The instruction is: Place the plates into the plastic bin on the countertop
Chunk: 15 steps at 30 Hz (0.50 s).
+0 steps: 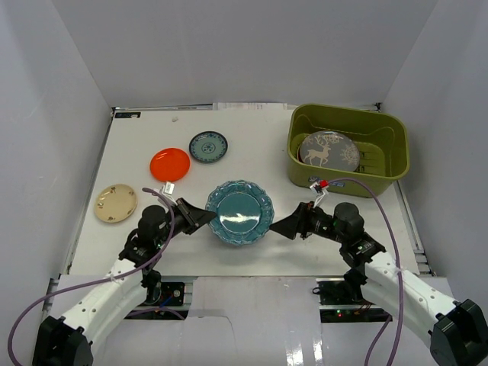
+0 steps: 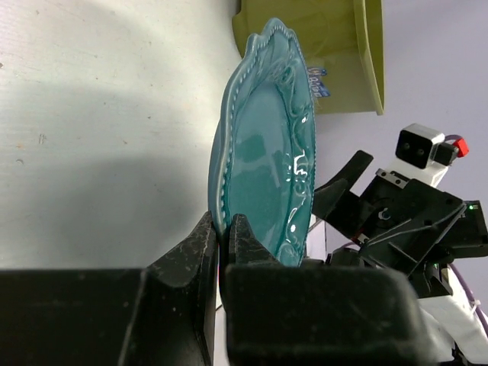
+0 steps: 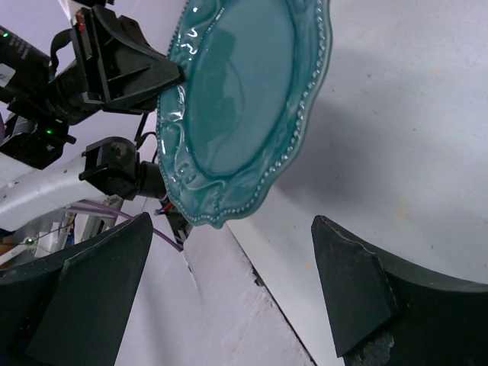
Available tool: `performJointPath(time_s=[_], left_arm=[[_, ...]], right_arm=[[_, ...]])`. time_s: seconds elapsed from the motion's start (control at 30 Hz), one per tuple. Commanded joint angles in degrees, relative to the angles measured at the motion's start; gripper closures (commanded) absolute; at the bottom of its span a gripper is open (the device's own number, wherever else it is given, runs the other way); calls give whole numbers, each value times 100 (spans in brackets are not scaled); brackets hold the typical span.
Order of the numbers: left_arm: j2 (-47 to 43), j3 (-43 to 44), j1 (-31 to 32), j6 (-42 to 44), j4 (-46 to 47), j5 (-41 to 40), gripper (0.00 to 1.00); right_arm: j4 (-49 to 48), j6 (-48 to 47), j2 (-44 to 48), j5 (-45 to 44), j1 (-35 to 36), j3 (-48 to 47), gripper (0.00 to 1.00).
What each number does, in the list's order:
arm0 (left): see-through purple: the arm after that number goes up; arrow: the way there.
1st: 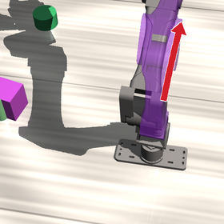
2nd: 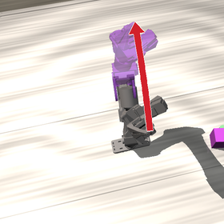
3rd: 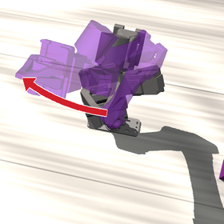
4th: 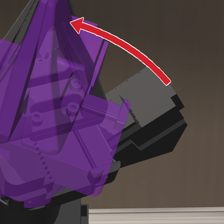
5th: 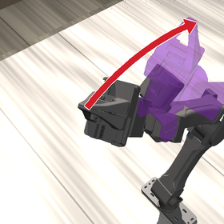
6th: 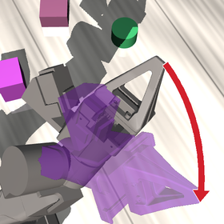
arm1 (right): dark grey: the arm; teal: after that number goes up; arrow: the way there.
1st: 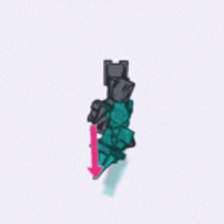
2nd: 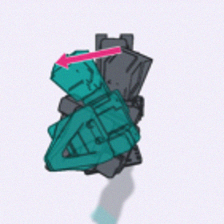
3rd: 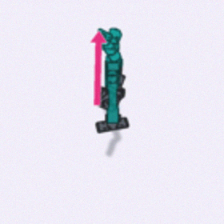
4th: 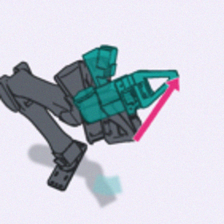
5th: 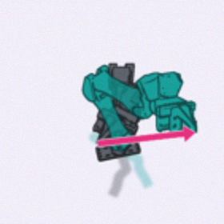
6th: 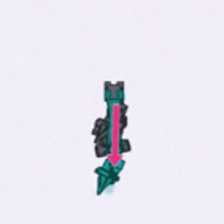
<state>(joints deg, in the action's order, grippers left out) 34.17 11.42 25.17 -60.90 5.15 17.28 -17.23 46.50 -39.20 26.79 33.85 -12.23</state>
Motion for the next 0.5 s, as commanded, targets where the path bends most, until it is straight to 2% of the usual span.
performJointPath(time_s=[0.0, 0.17, 0.27, 0.33, 0.37, 0.43, 0.47], left_arm=[[-8, 642, -21, -79, 847, 372, 100], [81, 642, -21, -97, 1102, 838, 100], [229, 747, -21, 34, 1120, 1303, 100], [335, 800, -21, 79, 1085, 1409, 100], [423, 818, -21, 96, 1059, 1427, 100], [493, 862, -21, 166, 1015, 1471, 100], [520, 897, -21, 184, 1006, 1489, 100]], right_arm=[[-464, 43, 1, -7, 34, -69, 10], [-543, -18, -614, -384, 43, -324, 8], [-1088, 254, -948, -446, 34, -359, 5], [-1282, 377, -1081, -411, 34, -455, 18], [-1343, 447, -1098, -411, 34, -508, 38], [-1335, 500, -1134, -446, 34, -648, 58], [-1300, 518, -1151, -464, 43, -693, 60]])
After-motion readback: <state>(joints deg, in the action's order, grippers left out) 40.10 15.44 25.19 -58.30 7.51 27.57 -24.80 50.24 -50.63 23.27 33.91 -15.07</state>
